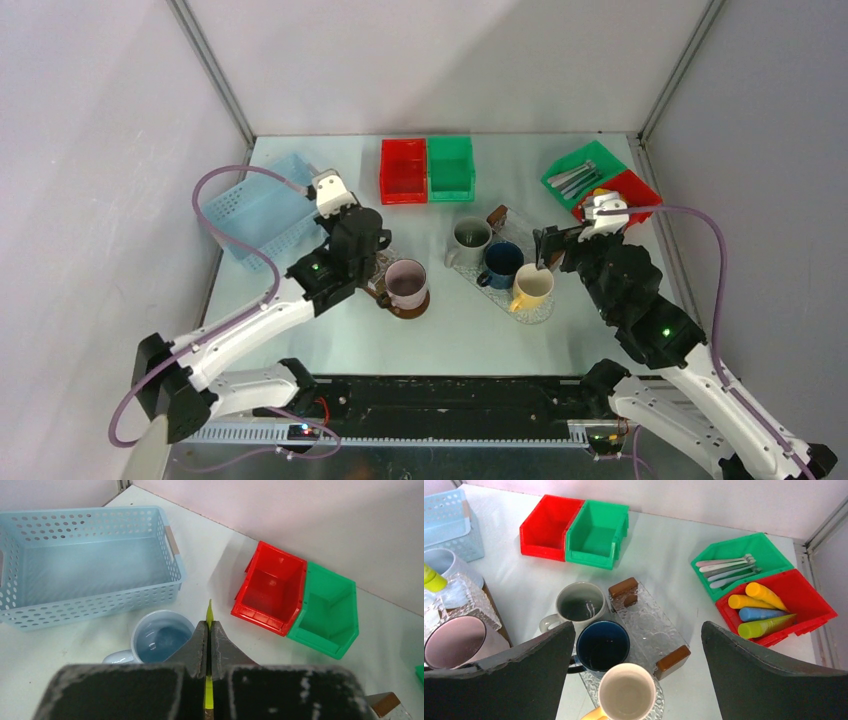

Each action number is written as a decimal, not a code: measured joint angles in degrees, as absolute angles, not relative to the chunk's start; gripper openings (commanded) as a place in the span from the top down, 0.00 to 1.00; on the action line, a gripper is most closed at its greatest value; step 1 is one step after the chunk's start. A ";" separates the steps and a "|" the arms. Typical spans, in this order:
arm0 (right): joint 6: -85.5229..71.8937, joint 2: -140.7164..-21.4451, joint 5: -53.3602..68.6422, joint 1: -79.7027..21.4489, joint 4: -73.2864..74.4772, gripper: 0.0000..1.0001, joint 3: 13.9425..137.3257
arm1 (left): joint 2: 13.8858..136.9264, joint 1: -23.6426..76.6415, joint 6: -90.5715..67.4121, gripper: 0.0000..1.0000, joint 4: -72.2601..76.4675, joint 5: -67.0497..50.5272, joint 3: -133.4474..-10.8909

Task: Prepare toiletry sets of a toothbrush and toothpaste on the tray
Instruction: Place the toothpaste in the toothpaste holder.

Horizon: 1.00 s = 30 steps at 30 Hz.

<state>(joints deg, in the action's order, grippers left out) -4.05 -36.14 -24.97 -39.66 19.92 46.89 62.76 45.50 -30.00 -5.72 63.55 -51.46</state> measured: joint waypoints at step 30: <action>-4.47 -35.07 -25.32 -36.12 18.28 0.01 46.19 | 71.53 50.28 -26.74 1.00 2.72 74.46 -50.35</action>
